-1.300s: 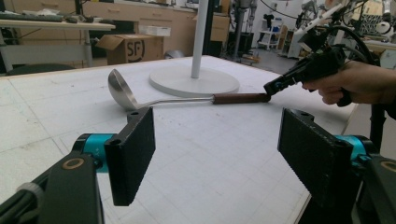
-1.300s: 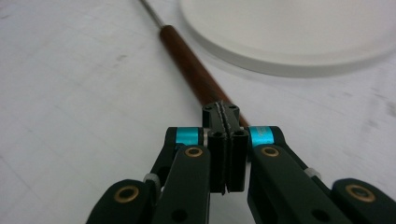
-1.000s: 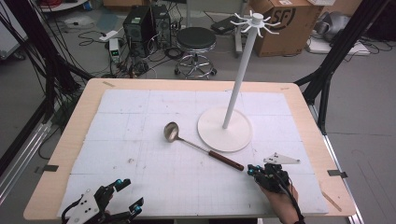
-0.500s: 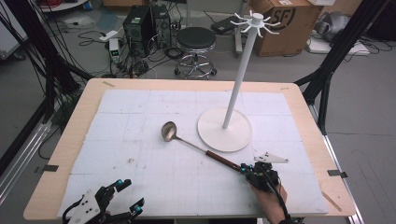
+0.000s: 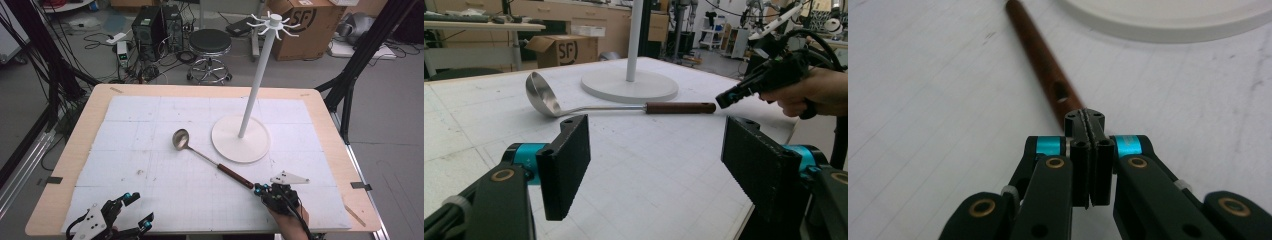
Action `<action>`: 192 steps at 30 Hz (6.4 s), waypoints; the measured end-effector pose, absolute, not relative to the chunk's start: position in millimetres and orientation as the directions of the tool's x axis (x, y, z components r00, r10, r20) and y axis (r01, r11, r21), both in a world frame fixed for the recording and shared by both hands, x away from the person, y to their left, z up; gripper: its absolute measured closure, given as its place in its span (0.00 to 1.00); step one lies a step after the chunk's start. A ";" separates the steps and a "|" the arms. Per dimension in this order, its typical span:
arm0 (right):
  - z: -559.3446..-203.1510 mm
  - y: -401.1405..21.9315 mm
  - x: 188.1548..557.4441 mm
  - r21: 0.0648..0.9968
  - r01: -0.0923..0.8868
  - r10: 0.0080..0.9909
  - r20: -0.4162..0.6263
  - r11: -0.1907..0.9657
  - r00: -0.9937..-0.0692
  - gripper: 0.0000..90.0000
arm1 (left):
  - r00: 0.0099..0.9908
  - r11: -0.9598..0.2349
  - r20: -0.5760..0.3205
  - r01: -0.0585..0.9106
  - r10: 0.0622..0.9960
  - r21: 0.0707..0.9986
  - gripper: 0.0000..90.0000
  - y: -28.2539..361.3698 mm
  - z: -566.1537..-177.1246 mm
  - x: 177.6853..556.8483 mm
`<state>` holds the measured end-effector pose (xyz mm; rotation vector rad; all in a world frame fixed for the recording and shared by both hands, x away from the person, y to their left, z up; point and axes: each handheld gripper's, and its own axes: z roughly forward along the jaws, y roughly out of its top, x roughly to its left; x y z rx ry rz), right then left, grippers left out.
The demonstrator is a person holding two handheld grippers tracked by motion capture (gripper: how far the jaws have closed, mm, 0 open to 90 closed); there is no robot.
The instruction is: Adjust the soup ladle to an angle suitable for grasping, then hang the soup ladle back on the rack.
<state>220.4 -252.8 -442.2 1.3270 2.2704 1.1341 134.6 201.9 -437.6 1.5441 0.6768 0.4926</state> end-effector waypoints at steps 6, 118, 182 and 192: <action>-443.7 -245.9 227.1 0.731 0.617 0.823 0.137 0.291 -0.551 0.99 | 0.739 -0.028 -0.074 0.124 0.670 0.992 0.32 196.8 -437.7 134.7; -418.6 -327.5 190.3 0.976 0.218 0.846 0.112 0.005 -0.521 0.22 | 0.866 -0.195 0.053 0.051 0.498 0.980 0.30 118.9 -377.8 252.8; -424.3 -328.3 198.9 0.976 0.218 0.862 0.112 -0.002 -0.495 0.22 | 1.000 -0.880 0.007 -0.006 -0.003 0.475 0.55 14.8 -421.9 392.4; -424.9 -328.2 199.6 0.974 0.227 0.865 0.115 -0.001 -0.488 0.22 | 0.996 -0.933 0.032 -0.094 -0.088 0.347 0.71 -4.7 -414.1 385.4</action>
